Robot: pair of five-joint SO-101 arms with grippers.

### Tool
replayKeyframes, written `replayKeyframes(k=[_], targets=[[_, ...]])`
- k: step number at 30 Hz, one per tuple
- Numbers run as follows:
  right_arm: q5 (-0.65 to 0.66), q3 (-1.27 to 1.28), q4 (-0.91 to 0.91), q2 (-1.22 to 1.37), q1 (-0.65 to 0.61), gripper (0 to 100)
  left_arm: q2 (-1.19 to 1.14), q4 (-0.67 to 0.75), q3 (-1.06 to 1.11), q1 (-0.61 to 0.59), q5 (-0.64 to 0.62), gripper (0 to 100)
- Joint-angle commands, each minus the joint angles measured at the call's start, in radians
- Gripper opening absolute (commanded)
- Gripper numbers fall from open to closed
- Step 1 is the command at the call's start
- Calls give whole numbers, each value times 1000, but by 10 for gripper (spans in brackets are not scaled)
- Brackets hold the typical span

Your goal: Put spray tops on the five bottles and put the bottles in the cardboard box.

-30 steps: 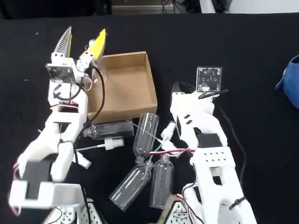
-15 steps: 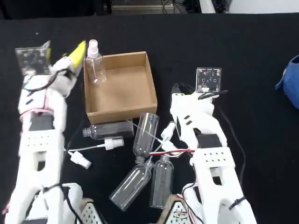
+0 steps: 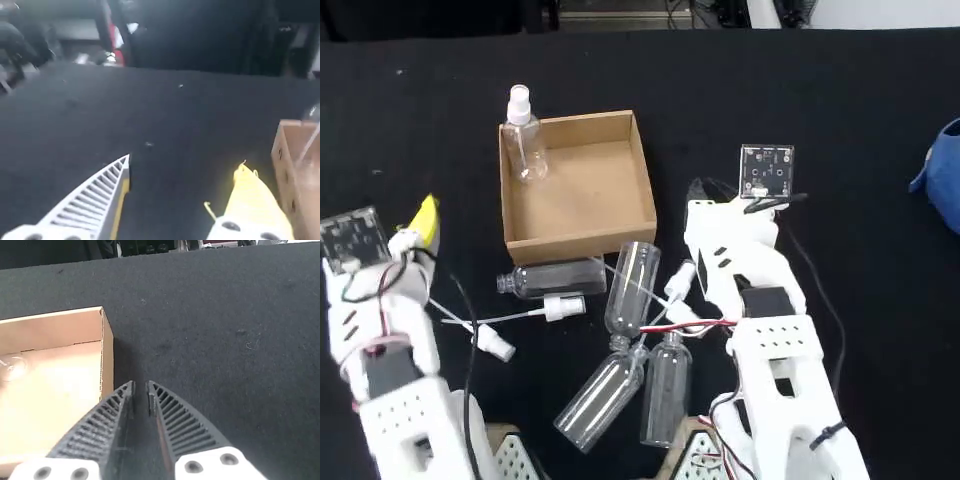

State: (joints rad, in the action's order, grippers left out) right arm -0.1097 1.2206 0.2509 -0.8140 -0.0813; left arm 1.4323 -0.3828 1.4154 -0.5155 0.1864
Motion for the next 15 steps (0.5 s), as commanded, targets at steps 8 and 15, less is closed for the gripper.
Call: replayKeyframes(k=[8,15], targets=[[9,-4,-23,-28,25,21,302,-626,-113,275,322,192],[9,-4,-23,-28,25,21,91,-746,-223,357,325,192]])
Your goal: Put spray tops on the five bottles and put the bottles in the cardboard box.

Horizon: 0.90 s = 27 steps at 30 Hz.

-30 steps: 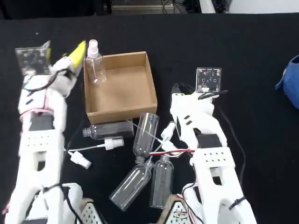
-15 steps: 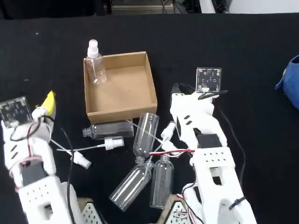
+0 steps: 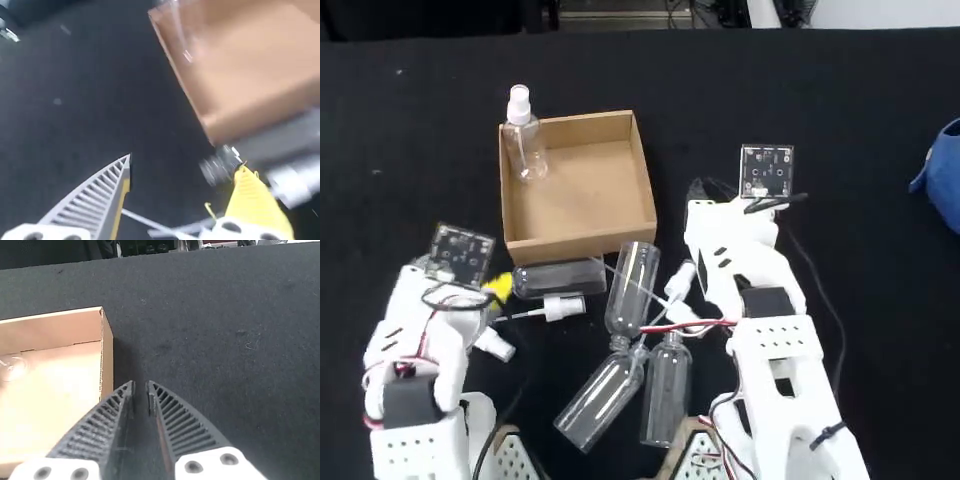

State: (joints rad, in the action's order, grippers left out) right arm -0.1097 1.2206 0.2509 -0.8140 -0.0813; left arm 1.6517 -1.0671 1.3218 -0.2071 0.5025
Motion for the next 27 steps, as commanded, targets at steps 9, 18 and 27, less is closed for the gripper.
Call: replayKeyframes(k=[9,18,27], targets=[[9,-7,-26,-33,40,21,-597,-353,-536,248,3,191],[2,-67,-23,-30,249,21,-749,-384,-595,720,-75,191],[3,-76,-29,-35,261,21,-964,-178,-527,929,-252,192]])
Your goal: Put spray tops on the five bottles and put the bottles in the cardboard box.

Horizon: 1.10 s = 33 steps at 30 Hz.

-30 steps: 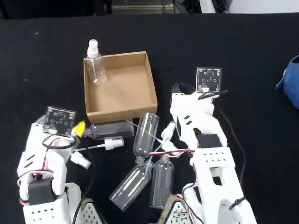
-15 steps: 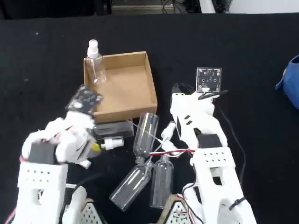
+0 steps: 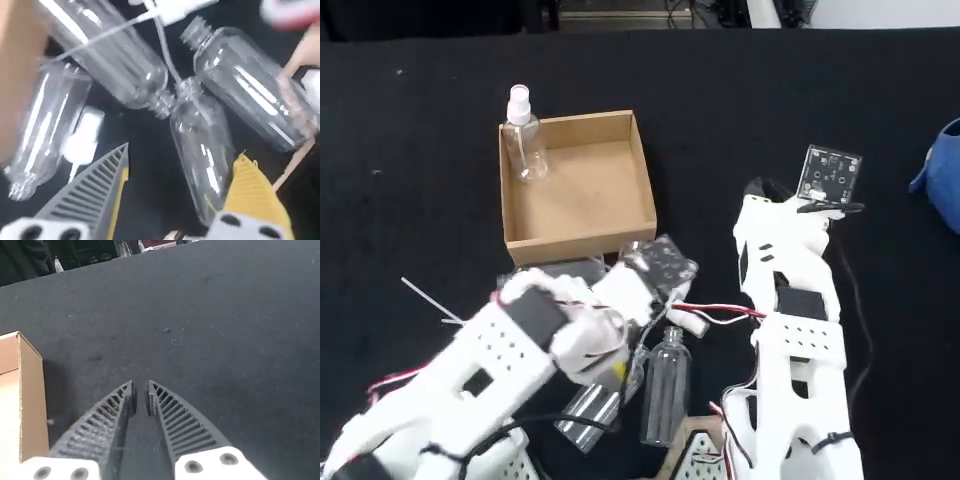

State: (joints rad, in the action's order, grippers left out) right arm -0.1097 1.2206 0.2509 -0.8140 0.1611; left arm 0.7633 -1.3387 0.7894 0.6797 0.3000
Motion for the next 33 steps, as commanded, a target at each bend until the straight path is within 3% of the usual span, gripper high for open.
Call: replayKeyframes(k=[1,13,20,29,33], targets=[[3,-82,-29,-30,17,21,-91,114,12,47,-64,192],[5,-85,-31,-30,18,21,-135,150,76,53,-313,192],[3,-85,-31,-30,20,21,-129,153,173,54,-325,192],[2,-82,-31,-30,15,21,-127,410,357,54,-321,188],[2,-82,-31,-30,17,21,-127,391,363,54,-321,188]])
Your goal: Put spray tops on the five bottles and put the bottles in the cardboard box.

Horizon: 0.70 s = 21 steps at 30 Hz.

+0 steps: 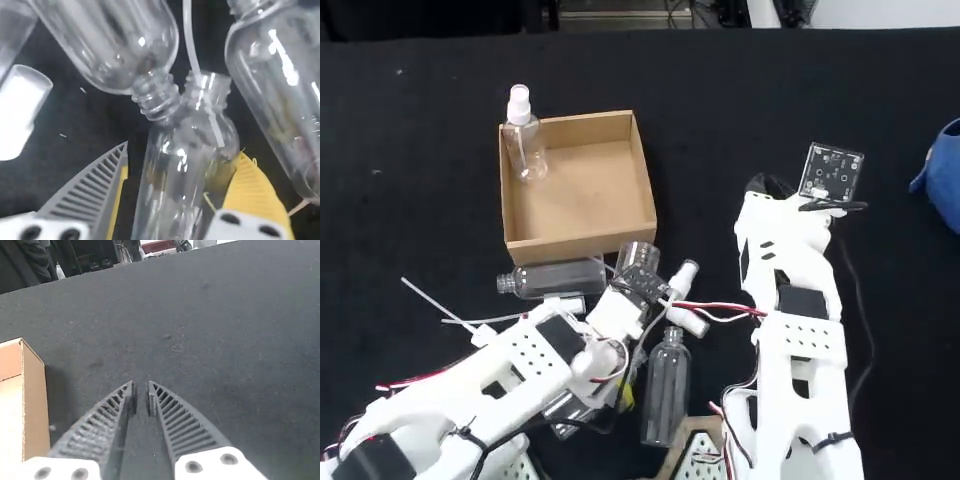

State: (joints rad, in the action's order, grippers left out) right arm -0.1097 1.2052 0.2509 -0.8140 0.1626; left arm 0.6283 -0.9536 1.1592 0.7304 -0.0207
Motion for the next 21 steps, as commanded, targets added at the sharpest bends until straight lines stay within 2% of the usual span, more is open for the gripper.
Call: replayKeyframes(k=[1,3,5,7,8,11,14,19,21], targets=[[2,-67,-31,-30,15,21,8,-9,-8,4,2,188],[2,-65,-31,-30,15,21,8,-43,-24,1,2,184],[2,-64,-31,-30,14,21,8,-66,-42,-4,15,135],[2,-64,-31,-30,14,21,8,-86,-67,-5,89,37],[2,-64,-31,-30,15,21,8,-101,-76,-5,140,19],[2,-64,-31,-30,15,21,8,-163,-94,-5,226,41],[2,-64,-31,-30,15,21,8,-209,-113,-7,233,32],[2,-62,-31,-30,14,21,8,-373,-202,-8,235,30],[2,-62,-31,-30,14,21,8,-439,-249,-8,275,30]])
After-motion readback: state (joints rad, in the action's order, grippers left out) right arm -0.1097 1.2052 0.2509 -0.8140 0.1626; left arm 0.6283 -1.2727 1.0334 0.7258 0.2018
